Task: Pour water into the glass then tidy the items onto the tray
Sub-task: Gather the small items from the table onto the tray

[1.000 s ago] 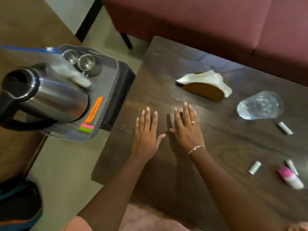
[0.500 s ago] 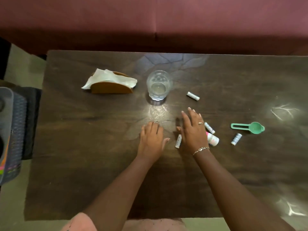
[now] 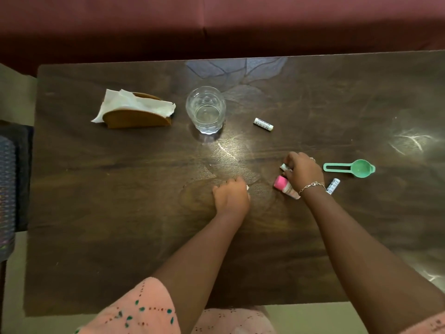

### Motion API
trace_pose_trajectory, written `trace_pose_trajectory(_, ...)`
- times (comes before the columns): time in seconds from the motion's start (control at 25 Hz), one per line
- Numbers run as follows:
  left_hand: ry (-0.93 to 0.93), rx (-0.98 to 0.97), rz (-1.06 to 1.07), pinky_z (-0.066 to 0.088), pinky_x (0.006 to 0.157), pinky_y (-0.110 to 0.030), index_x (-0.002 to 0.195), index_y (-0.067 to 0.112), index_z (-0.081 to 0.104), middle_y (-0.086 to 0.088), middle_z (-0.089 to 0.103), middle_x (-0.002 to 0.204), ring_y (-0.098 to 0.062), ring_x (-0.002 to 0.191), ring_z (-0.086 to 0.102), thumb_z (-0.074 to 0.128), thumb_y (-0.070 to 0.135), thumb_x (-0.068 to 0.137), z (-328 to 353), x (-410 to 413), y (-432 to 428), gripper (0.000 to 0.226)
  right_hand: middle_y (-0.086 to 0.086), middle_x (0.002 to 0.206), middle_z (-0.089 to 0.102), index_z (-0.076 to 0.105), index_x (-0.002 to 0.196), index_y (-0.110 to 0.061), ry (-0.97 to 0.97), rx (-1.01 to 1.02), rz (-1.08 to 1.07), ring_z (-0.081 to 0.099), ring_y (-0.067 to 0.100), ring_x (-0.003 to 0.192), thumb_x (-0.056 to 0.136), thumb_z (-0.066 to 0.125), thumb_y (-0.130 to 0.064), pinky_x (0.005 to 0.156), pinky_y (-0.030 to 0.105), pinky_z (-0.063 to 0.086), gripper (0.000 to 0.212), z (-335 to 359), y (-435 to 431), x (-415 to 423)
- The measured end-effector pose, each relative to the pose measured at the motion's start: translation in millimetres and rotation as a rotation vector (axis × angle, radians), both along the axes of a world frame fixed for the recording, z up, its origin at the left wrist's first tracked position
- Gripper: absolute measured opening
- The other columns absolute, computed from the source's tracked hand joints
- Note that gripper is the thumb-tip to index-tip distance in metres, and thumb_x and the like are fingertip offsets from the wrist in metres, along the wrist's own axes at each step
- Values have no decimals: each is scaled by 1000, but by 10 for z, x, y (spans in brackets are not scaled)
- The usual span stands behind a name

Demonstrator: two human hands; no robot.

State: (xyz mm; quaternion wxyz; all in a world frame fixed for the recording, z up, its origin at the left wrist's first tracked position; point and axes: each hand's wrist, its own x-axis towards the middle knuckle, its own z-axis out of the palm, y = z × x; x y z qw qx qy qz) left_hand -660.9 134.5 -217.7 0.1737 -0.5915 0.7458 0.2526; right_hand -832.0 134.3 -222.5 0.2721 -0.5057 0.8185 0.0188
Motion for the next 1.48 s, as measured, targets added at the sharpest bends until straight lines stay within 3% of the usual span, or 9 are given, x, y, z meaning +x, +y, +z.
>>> trace_pose_trajectory(0.2, 171, 10, 197, 43, 69, -34, 108, 8, 53, -10, 64, 105, -29, 96, 61, 53, 26, 89, 98, 344, -6, 26, 14, 100, 62, 57, 99, -6, -34, -146, 18, 56, 34, 93, 81, 58, -9, 74, 35, 42, 18, 168, -58, 182)
trace_pose_trajectory(0.48, 431, -65, 523, 42, 61, -34, 89, 7, 56, -12, 64, 84, -29, 78, 59, 58, 14, 84, 282, 1499, 26, 8, 15, 87, 63, 64, 98, -5, -423, -259, 26, 60, 24, 70, 79, 62, 1, 75, 35, 49, 21, 505, -282, 1355)
trace_pose_trajectory(0.64, 499, -183, 712, 46, 62, -38, 87, 7, 57, -7, 59, 72, -30, 71, 58, 60, 9, 83, 422, 2363, -42, 6, 1, 76, 58, 64, 95, -3, -597, -244, 7, 52, -2, 57, 77, 63, 5, 58, 4, 41, 20, 561, -532, 2338)
trace_pose_trajectory(0.8, 504, -406, 881, 48, 66, -35, 95, 7, 62, -11, 66, 79, -28, 73, 61, 64, 6, 81, 615, 3219, -190, 14, 4, 80, 59, 63, 97, -3, -711, -202, 87, 54, 15, 69, 77, 64, 4, 67, 19, 46, 21, 614, -830, 3269)
trace_pose_trajectory(0.96, 476, -614, 992, 48, 70, -34, 93, 5, 63, -14, 66, 86, -28, 74, 61, 63, 4, 82, 728, 4194, -351, 12, -3, 75, 58, 63, 92, -8, -808, -195, 243, 54, 9, 65, 76, 64, 3, 62, 11, 44, 20, 718, -1100, 4320)
trace_pose_trajectory(1.04, 400, -670, 1032, 44, 67, -31, 90, 5, 63, -15, 66, 84, -26, 70, 59, 63, 5, 82, 702, 4657, -399, 8, -5, 73, 58, 63, 92, -8, -840, -199, 313, 56, 12, 70, 75, 64, 4, 68, 20, 47, 20, 759, -1199, 4793)
trace_pose_trajectory(1.2, 330, -450, 1106, 51, 68, -45, 84, 3, 64, -20, 67, 79, -36, 76, 61, 66, 7, 79, 480, 5288, -479, 7, 3, 74, 60, 63, 91, -6, -800, -176, 408, 56, 14, 69, 73, 67, 2, 67, 26, 47, 20, 752, -1333, 5483)
trace_pose_trajectory(1.32, 291, -252, 1039, 51, 68, -44, 79, 2, 62, -23, 65, 78, -38, 78, 61, 68, 8, 78, 252, 5505, -579, 9, 1, 75, 60, 63, 90, -8, -664, -137, 555, 57, 17, 71, 74, 65, -2, 63, 22, 43, 17, 677, -1399, 5909)
trace_pose_trajectory(1.48, 181, -139, 908, 46, 67, -40, 82, 0, 61, -24, 66, 87, -39, 85, 60, 64, 13, 82, 6, 5536, -681, 14, 18, 98, 65, 60, 95, -4, -408, -33, 841, 60, 35, 93, 77, 58, -1, 78, 36, 47, 18, 489, -1462, 6317)
